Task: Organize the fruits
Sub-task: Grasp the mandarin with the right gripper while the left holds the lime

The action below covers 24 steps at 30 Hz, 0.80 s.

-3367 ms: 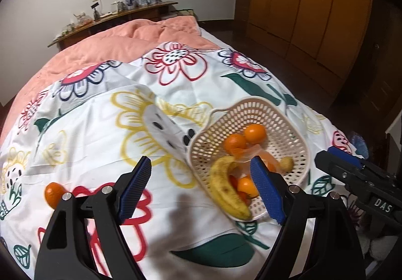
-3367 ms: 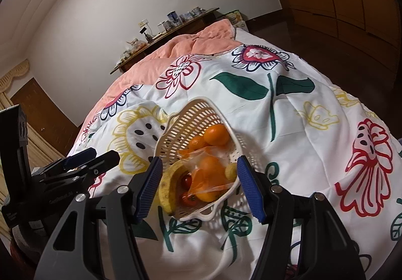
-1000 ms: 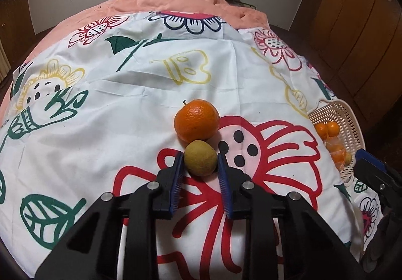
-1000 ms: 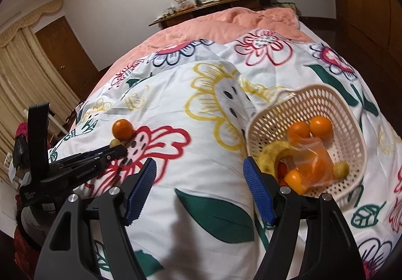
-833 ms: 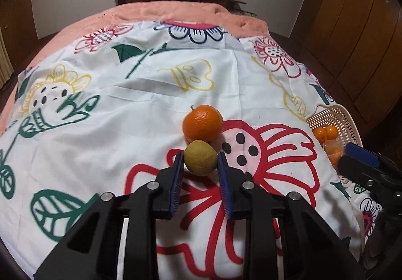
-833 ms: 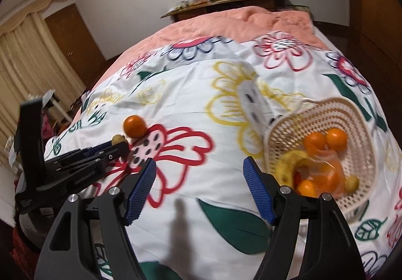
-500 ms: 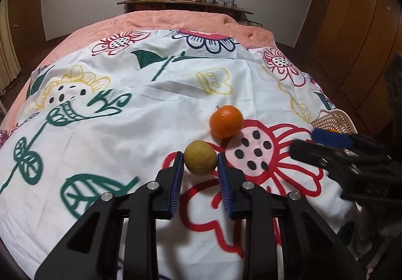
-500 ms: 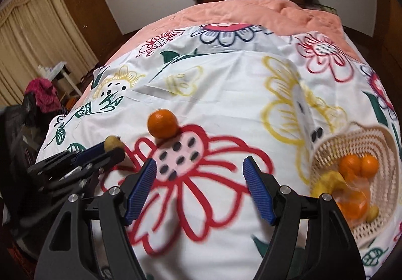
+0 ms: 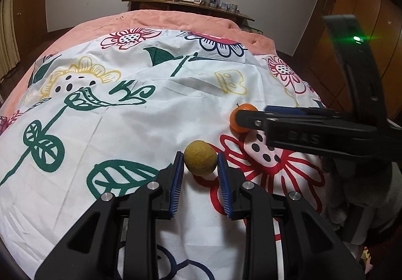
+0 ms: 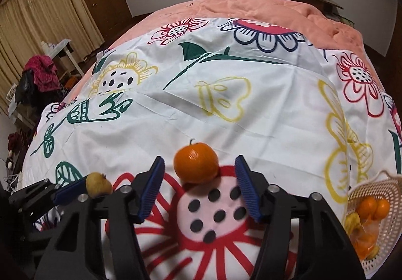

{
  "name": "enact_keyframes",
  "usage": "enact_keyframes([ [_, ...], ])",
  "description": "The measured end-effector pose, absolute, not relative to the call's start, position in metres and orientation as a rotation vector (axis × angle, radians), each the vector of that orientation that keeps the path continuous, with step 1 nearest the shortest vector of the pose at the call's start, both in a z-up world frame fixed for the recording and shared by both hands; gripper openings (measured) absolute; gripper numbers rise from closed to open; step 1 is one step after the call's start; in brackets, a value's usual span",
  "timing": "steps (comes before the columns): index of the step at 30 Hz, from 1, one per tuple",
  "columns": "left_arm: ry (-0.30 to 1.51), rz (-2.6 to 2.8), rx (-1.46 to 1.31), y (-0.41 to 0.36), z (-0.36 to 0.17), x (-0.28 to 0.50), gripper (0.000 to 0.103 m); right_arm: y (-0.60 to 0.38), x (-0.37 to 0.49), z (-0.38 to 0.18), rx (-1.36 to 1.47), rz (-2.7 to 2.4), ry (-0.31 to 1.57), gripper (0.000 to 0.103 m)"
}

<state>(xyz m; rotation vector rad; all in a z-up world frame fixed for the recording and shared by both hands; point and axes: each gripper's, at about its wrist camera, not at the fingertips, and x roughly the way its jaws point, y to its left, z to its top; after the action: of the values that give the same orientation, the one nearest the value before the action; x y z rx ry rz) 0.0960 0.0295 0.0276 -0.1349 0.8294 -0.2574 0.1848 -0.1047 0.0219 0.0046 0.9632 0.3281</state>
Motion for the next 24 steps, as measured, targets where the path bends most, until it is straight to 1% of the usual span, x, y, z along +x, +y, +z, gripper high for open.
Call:
enact_keyframes([
  [4,0.828,-0.266,-0.147,0.031,0.027,0.096,0.028,-0.097,0.194,0.015,-0.017,0.325,0.983,0.050],
  [6,0.829,-0.268,-0.149,0.031,0.027,0.096,0.028,-0.094,0.197,0.011,-0.033,0.319,0.998,0.045],
  [9,0.829,-0.268,-0.149,0.031,0.027,0.097,0.028,-0.092,0.199,0.006,-0.040,0.323,1.012,0.040],
  [15,0.830,-0.270,-0.147,0.031,0.026,0.095,0.028,-0.091,0.193,0.010,-0.059,0.314,0.993,0.040],
  [24,0.832,-0.273,-0.146,0.029,0.026,0.095,0.028,-0.108,0.173,0.027,-0.003,0.300,0.950,0.040],
])
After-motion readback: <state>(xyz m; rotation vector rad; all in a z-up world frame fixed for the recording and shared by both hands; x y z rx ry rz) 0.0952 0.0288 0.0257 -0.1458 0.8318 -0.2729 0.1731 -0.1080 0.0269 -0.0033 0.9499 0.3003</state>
